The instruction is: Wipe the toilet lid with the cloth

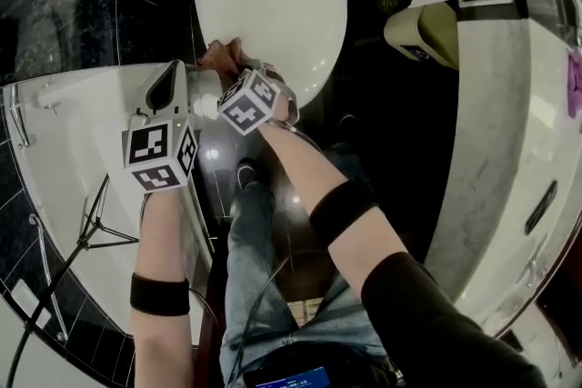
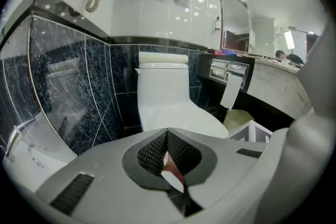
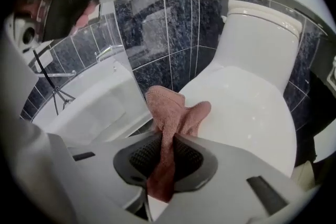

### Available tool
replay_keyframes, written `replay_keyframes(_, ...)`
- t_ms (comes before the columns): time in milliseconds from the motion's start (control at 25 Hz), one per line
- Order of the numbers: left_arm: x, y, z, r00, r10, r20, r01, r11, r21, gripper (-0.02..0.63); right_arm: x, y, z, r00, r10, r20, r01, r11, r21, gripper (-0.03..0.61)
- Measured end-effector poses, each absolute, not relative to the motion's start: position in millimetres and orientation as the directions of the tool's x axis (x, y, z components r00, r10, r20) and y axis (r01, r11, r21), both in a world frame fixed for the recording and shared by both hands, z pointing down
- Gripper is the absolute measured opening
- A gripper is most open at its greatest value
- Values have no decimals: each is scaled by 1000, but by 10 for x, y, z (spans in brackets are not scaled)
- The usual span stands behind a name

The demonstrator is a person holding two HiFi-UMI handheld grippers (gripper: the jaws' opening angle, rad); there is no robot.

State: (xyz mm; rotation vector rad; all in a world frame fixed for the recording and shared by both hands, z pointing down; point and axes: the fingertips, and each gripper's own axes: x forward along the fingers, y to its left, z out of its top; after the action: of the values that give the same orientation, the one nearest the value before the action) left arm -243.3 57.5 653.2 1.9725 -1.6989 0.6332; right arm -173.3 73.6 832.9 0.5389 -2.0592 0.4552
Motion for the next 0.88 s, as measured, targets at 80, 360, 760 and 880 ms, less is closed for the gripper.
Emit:
replay_keyframes(80,-2435,574,6557,134,-775,617,-990,-134,47,0,-1505,648,8326,-461,-217,860,-573,813,-102,81)
replay_keyframes(360,-2307,481,6565,151,-771,619,-988,-144,61,0,-171,106,8253,-347,-347,871,-727,686,-17,81)
replay_keyframes(760,-2139,382,6519,155,-774,614,-987,-150,61,0,871,-178,8300,-154,-362,919,-818,568,87,78)
replay_keyframes(880,-2183,392,6477,143,-777,613,-989,-137,58,0,473,-164,8043,-235,-394,889,-795,604,58,78)
